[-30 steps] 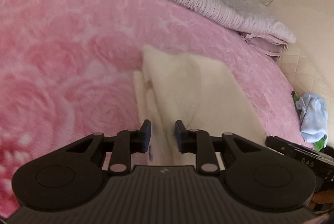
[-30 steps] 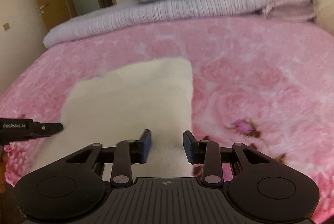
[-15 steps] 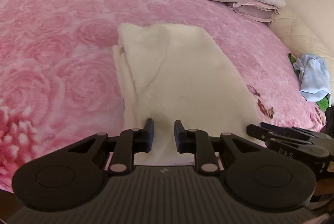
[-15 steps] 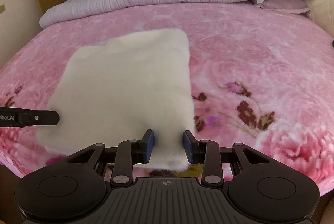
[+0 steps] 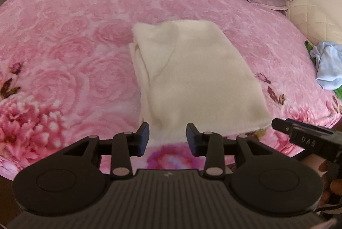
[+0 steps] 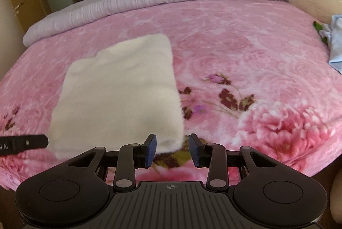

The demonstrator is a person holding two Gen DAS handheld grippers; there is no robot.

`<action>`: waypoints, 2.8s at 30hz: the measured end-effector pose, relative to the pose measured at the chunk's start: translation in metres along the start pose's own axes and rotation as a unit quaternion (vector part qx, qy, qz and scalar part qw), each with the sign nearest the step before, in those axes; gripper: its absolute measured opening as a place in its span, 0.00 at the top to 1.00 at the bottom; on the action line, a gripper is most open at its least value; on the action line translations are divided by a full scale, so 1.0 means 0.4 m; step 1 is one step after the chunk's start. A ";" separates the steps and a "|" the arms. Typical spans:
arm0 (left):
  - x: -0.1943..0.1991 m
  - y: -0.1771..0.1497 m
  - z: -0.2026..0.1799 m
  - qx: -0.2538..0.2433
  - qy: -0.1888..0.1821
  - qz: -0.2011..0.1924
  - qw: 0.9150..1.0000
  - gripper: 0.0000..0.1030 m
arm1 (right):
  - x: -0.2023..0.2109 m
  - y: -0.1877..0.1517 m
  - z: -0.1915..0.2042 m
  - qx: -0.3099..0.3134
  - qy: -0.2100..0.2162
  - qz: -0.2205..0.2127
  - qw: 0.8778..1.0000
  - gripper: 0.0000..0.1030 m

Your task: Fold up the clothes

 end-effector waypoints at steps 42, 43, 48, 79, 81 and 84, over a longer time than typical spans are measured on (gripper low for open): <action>0.099 -0.084 -0.024 -0.029 0.026 0.001 0.999 0.56 | 0.149 -0.036 0.072 0.022 0.000 -0.043 0.999 0.58; 0.094 -0.084 -0.022 -0.027 0.026 0.003 0.999 0.56 | 0.144 -0.035 0.072 0.023 -0.001 -0.041 0.999 0.58; 0.065 -0.080 -0.008 -0.018 0.024 0.014 0.999 0.56 | 0.110 -0.024 0.069 0.027 -0.006 -0.031 0.999 0.58; -0.202 -0.023 0.248 0.259 -0.165 -0.010 0.952 0.47 | -0.148 0.109 -0.122 -0.227 0.133 0.087 0.961 0.50; -0.216 -0.022 0.259 0.286 -0.180 -0.016 0.941 0.47 | -0.164 0.113 -0.121 -0.238 0.141 0.090 0.957 0.42; -0.225 -0.019 0.282 0.327 -0.198 -0.027 0.924 0.46 | -0.180 0.123 -0.120 -0.247 0.148 0.090 0.953 0.40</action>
Point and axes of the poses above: each gripper's, at about its wrist camera, not at the fingertips, and x roughly against the way its jaws point, z to its left, y to its top, the point moved 8 cm from there along -x, roughly the way its jaws point, and after that the axes turned 15 degrees about -x, right-handed, at the moved point
